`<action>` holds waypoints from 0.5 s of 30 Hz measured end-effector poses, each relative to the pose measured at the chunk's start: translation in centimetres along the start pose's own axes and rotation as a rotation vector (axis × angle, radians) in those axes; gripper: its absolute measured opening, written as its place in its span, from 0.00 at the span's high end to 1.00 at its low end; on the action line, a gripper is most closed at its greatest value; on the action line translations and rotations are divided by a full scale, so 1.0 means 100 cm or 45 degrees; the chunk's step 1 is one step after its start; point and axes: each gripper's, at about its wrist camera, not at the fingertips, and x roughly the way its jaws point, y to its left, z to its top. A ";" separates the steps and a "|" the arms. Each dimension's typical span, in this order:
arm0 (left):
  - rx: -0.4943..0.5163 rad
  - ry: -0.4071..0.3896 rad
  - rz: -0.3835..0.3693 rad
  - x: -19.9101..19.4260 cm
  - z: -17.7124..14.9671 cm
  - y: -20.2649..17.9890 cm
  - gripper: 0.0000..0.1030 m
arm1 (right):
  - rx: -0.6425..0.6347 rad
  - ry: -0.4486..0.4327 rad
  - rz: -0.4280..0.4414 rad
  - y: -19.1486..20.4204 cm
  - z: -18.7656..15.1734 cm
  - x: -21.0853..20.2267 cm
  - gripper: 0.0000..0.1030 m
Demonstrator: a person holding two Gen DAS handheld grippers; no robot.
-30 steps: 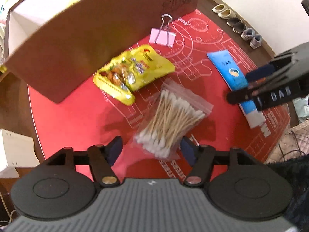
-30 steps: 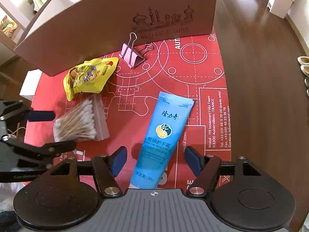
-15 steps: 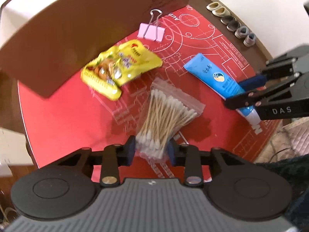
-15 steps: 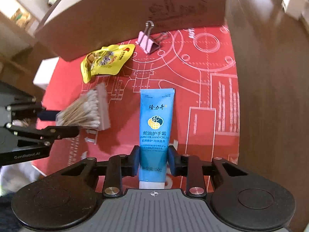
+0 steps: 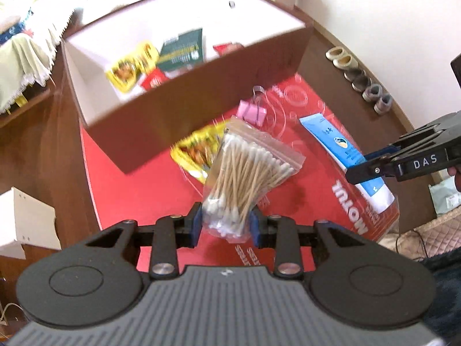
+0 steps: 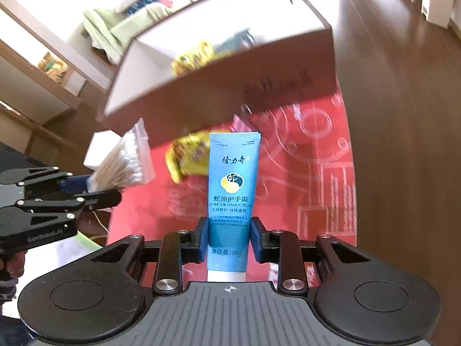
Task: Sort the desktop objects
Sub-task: 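Carry the swab bag over the box with left tool while right tool carries the blue tube in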
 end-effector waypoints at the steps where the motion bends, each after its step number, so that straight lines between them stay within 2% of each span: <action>1: 0.001 -0.016 0.006 -0.004 0.003 -0.001 0.73 | -0.002 -0.012 0.011 0.002 0.003 -0.002 0.72; 7: 0.002 -0.109 0.016 -0.029 0.020 0.000 0.73 | -0.015 -0.065 0.052 0.013 0.024 -0.011 0.72; 15: -0.005 -0.167 0.034 -0.040 0.038 0.010 0.73 | -0.006 -0.110 0.071 0.017 0.052 -0.018 0.72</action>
